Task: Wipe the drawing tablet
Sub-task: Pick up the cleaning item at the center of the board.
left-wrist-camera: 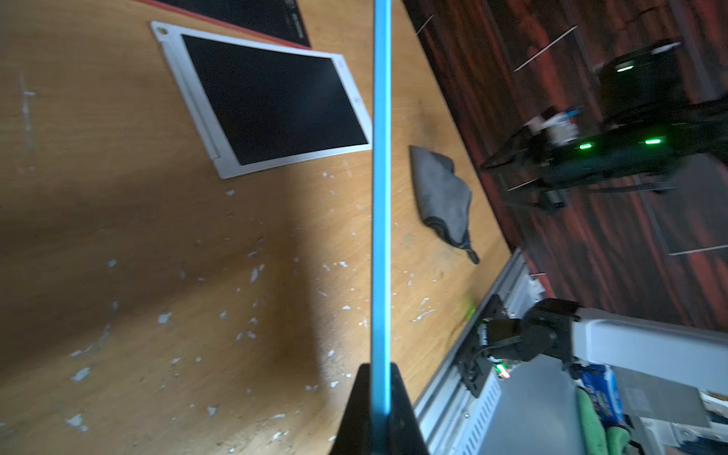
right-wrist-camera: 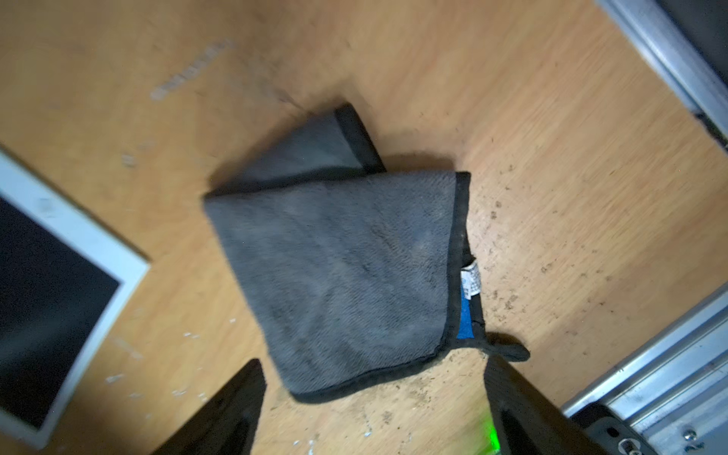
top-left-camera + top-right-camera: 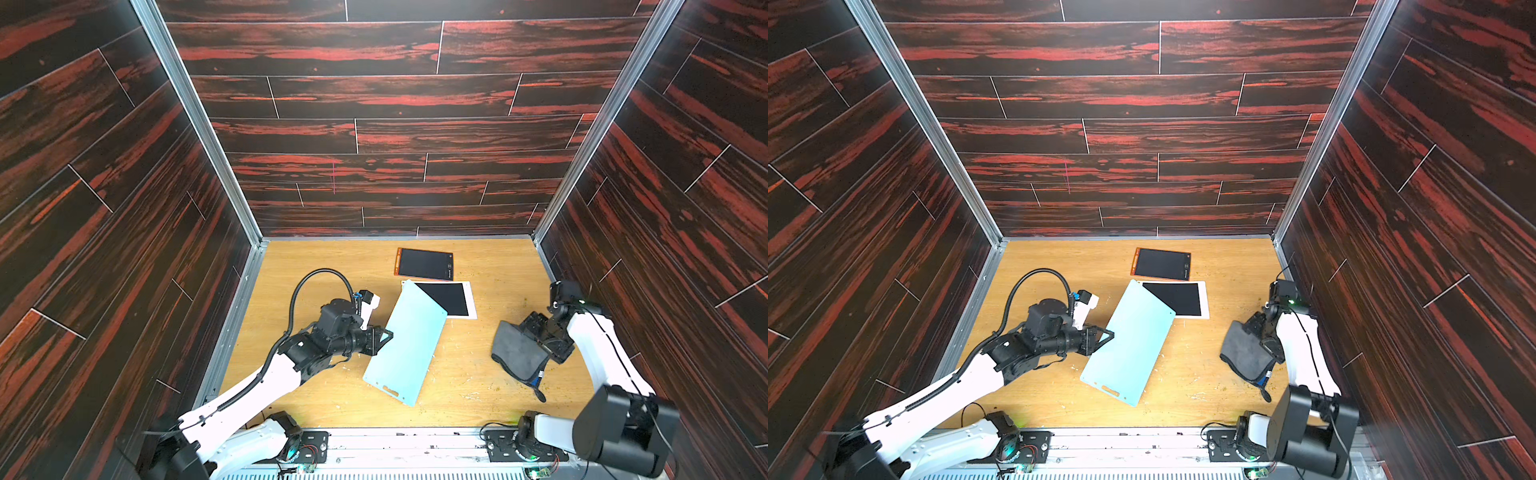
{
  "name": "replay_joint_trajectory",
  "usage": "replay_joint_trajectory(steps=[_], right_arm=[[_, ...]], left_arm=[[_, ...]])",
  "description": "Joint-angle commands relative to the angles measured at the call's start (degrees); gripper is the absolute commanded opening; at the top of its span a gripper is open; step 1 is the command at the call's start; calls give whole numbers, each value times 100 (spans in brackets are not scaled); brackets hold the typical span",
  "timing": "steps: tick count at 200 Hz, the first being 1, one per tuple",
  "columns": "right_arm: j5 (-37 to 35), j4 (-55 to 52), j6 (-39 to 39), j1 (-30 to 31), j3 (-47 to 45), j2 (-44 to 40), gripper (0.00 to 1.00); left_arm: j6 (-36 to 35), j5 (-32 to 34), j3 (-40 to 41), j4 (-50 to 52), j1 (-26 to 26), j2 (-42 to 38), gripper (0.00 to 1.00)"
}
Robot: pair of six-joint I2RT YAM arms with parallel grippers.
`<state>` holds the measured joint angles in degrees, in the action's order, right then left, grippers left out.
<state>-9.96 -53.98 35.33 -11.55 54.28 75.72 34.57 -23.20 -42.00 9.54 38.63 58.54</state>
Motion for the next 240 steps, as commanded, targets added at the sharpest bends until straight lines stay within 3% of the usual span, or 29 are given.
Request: replay_joint_trajectory(steps=[1, 30, 82, 95, 107, 111, 121, 133, 158, 169, 184, 199, 213, 240], right_arm=[[114, 399, 79, -5, -199, 448, 89], [509, 882, 97, -6, -401, 1023, 88], [431, 1100, -84, 129, -448, 1795, 88], [561, 1188, -155, 203, -436, 1937, 84], [802, 1302, -216, 219, -451, 2051, 72], [868, 1330, -221, 223, -441, 2082, 64], [884, 1331, -208, 223, -383, 2134, 27], [707, 1220, -198, 223, -238, 2086, 0], [-365, 760, -197, 415, 187, 1207, 0], [-889, 559, -321, 915, 440, 677, 0], [-1537, 344, -511, 2115, 755, 172, 0], [-2268, -292, -157, 3296, 1133, 357, 0], [-2863, -880, 344, 4009, 1368, 694, 0], [-2327, -454, 106, 4969, 1290, 905, 0]], left_arm=[[126, -88, 177, -176, -25, -386, 0], [62, 61, 480, 157, -55, -624, 0], [242, 26, 1053, 95, -209, -493, 0], [295, 38, 1176, -5, -261, -476, 0], [341, 44, 1250, -39, -307, -421, 0], [368, 41, 1274, -52, -329, -395, 0], [426, 6, 1331, -98, -352, -346, 0], [495, -25, 1407, -168, -368, -326, 0], [519, -47, 1439, -149, -383, -311, 0], [509, -70, 1422, -112, -384, -292, 0], [520, -95, 1404, -116, -396, -234, 0], [549, -95, 1363, -119, -409, -146, 0], [547, -123, 1289, -89, -418, -60, 0], [588, -109, 1289, -130, -418, -35, 0]])
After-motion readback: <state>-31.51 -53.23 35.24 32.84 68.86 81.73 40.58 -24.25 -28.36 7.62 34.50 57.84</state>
